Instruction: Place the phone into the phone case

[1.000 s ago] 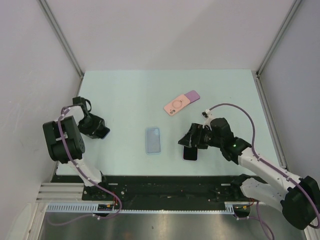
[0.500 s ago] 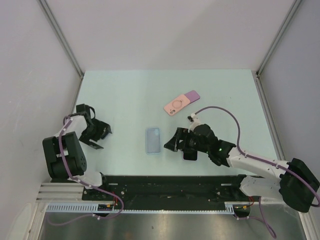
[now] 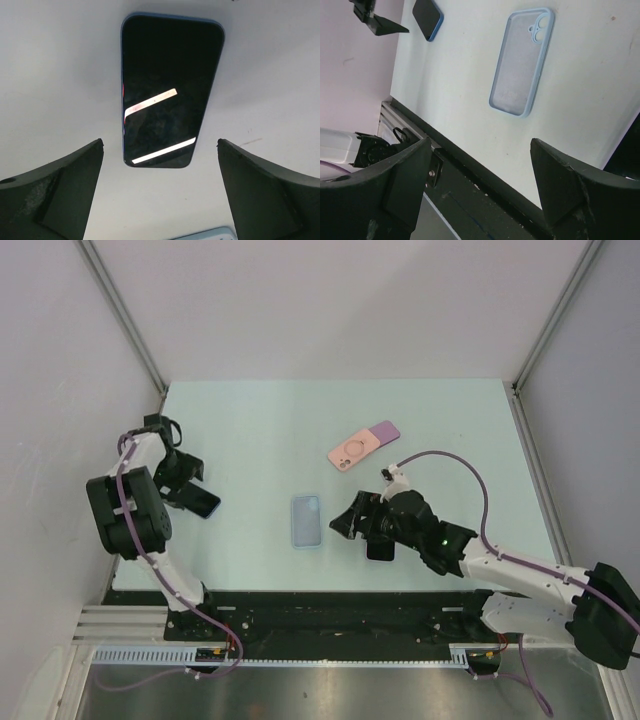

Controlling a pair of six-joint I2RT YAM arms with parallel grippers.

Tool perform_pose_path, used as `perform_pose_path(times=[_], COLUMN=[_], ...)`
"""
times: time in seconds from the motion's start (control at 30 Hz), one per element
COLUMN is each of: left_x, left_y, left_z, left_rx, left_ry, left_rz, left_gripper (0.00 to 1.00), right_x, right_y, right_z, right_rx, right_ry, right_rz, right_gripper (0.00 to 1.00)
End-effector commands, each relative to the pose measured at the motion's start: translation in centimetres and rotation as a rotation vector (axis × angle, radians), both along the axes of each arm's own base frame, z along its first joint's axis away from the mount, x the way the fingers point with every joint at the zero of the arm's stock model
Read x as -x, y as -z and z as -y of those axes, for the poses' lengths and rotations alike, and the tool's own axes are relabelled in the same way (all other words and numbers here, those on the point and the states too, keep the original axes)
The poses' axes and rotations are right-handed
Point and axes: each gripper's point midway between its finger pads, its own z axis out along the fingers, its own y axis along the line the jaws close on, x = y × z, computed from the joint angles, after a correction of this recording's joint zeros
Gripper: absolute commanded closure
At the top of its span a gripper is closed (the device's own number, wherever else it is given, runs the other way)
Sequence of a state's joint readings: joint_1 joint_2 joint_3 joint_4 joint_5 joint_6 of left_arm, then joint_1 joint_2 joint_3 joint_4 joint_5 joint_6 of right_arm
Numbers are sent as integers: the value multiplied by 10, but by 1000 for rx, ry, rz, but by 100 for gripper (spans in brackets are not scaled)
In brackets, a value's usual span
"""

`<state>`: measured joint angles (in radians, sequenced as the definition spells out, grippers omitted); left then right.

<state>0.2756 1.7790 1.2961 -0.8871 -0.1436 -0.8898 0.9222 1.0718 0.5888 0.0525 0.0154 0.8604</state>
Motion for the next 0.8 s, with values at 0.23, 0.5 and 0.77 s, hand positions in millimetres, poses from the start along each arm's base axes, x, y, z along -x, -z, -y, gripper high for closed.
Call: perform_pose_path(times=[0.23, 0.5, 0.77], left_x=[1, 5, 25], left_y=[30, 49, 49], left_z=[-12, -5, 11], left_rx=[2, 48, 105], left_ry=[-43, -57, -97], left_rz=[-114, -157, -182], left_gripper=[1, 10, 22], right_x=[-11, -12, -14], right_y=[-37, -33, -29], right_z=[1, 0, -7], right_rx=[-17, -8, -13], right_ry=[40, 43, 32], right_rz=[86, 79, 75], right_gripper=[16, 16, 16])
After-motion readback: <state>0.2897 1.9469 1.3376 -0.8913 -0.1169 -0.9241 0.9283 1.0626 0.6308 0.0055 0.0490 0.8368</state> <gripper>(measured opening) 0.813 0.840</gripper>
